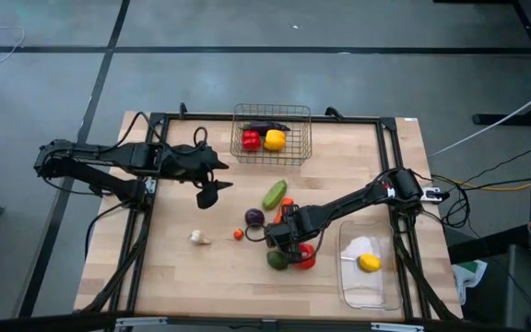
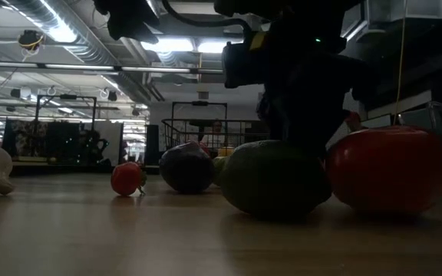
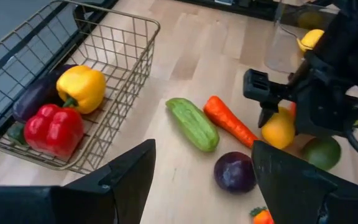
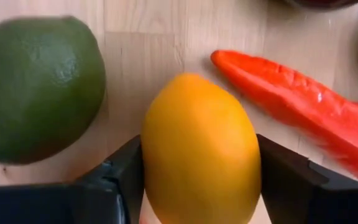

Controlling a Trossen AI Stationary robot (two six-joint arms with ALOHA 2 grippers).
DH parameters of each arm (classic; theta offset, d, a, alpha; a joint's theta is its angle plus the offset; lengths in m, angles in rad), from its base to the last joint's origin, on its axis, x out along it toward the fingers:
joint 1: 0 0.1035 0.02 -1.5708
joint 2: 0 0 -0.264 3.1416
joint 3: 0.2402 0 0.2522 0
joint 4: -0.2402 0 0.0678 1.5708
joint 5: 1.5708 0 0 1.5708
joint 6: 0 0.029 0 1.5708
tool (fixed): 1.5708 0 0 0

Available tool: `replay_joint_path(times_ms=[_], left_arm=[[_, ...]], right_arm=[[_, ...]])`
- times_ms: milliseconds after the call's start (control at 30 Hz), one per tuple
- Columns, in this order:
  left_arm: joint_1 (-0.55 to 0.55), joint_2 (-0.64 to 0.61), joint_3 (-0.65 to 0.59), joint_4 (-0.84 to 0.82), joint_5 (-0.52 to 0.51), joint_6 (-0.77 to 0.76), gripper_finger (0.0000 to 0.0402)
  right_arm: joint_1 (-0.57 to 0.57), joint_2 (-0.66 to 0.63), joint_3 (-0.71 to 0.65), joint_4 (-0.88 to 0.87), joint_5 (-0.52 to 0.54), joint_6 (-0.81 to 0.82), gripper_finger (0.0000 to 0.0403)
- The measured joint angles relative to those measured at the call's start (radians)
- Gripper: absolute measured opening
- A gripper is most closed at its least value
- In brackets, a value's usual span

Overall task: Sort produce into baskets
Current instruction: Put the yellow lemon into the transparent bin

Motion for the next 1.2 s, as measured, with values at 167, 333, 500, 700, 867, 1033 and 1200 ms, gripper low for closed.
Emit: replay_joint_path(times_ms=[167,333,500,700,867,1033,1200], left_arm=[[-0.028,0.000,0.000,-0.003,0.000,0.000,0.0260],[-0.040,0.000,0.000,-0.006,0.000,0.000,0.0260],[-0.040,0.000,0.000,-0.021,0.000,-0.008,0.0260],[-0.040,0.015,-0.001,-0.019,0.000,-0.008,0.0260],[-0.040,0.046,-0.001,-0.021,0.000,-0.008,0.0260],[-0.039,0.101,-0.001,-0.018,0.000,0.009,0.0260],[-0.040,0.166,-0.001,0.007,0.000,0.010,0.0260]], right_arm=[[0.000,-0.005,0.025,-0.071,-0.022,0.003,0.0255],[0.001,-0.007,0.126,-0.185,-0.022,0.003,0.0265],[0.001,-0.007,0.242,-0.311,-0.022,0.003,0.0257],[0.009,-0.009,0.383,-0.479,-0.064,0.008,0.0256],[0.057,-0.009,0.468,-0.580,-0.079,0.024,0.0256],[0.128,-0.010,0.495,-0.706,-0.068,0.040,0.0256],[0.210,-0.014,0.480,-0.789,-0.010,0.111,0.0256]])
